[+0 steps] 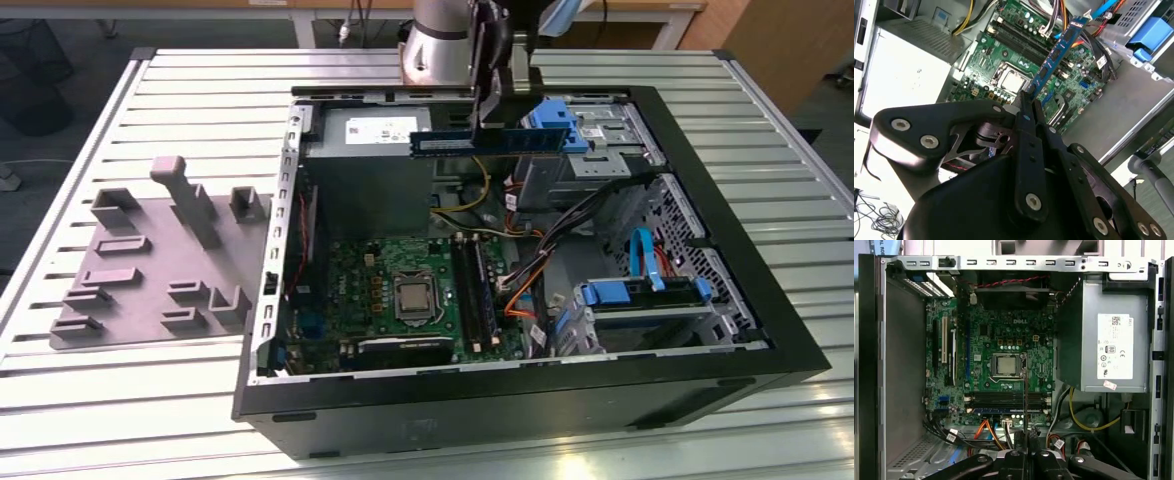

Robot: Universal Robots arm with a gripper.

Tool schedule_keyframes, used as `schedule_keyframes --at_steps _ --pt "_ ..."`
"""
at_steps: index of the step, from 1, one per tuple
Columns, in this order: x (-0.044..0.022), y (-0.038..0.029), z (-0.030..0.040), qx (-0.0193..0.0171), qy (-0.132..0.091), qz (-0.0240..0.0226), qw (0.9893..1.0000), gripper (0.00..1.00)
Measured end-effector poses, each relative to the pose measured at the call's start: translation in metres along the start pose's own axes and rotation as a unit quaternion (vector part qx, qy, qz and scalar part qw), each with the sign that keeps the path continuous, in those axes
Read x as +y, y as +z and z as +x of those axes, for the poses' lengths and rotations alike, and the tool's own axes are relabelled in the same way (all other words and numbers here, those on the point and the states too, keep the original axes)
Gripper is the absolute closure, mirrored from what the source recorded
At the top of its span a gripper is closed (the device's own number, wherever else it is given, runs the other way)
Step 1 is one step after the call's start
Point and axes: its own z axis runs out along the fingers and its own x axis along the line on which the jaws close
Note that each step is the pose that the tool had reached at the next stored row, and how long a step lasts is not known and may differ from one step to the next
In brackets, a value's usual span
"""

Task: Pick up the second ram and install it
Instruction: 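Pick up the second ram and move it above second insertion slot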

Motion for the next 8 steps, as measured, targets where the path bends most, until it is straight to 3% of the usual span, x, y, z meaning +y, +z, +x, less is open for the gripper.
schedule_keyframes --at_steps 8 --pt "-0.0007 0.0 -0.0001 0.0001 0.0 0.0 1.0 0.86"
